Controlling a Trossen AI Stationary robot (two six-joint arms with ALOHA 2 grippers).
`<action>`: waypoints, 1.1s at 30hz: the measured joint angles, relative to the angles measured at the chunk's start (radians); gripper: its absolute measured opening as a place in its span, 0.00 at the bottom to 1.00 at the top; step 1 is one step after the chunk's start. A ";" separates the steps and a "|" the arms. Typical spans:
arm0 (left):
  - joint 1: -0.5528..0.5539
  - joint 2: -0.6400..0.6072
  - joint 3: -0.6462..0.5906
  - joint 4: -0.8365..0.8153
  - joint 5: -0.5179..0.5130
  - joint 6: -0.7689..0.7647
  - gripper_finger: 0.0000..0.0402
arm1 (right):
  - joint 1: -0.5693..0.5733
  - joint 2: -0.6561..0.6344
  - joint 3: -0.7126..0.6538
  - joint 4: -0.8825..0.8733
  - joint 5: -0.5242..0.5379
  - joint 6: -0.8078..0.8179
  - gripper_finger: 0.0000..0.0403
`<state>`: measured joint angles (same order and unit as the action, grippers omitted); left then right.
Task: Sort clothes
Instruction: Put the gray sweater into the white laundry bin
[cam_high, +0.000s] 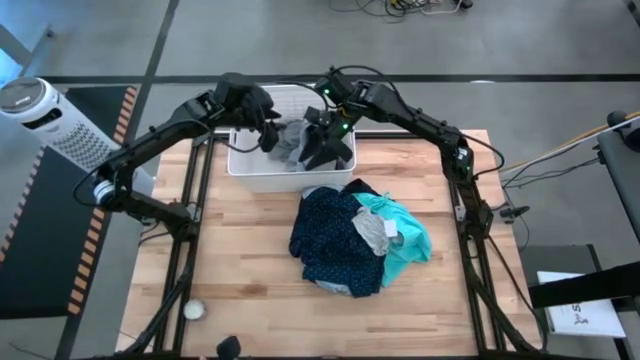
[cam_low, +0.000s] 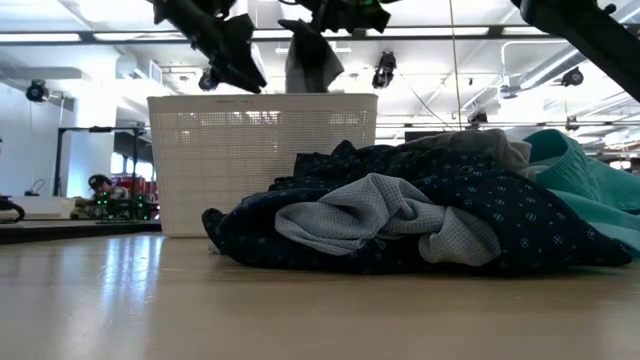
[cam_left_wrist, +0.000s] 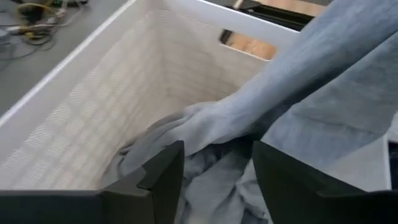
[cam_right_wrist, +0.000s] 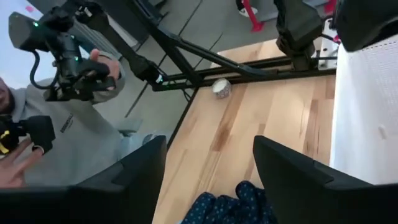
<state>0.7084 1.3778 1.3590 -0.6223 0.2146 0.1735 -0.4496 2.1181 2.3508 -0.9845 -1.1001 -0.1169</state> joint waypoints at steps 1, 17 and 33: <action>-0.009 0.008 0.000 0.007 0.004 0.000 0.46 | 0.000 0.000 0.000 -0.001 0.000 0.000 0.56; -0.069 0.143 -0.001 0.186 -0.031 0.053 0.41 | 0.000 0.000 0.000 -0.001 0.000 -0.016 0.62; 0.023 0.146 -0.001 0.281 -0.054 0.068 0.00 | 0.004 -0.001 0.000 -0.005 0.001 -0.026 0.44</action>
<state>0.7310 1.5234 1.3582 -0.3410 0.1603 0.2415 -0.4458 2.1170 2.3508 -0.9897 -1.0992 -0.1434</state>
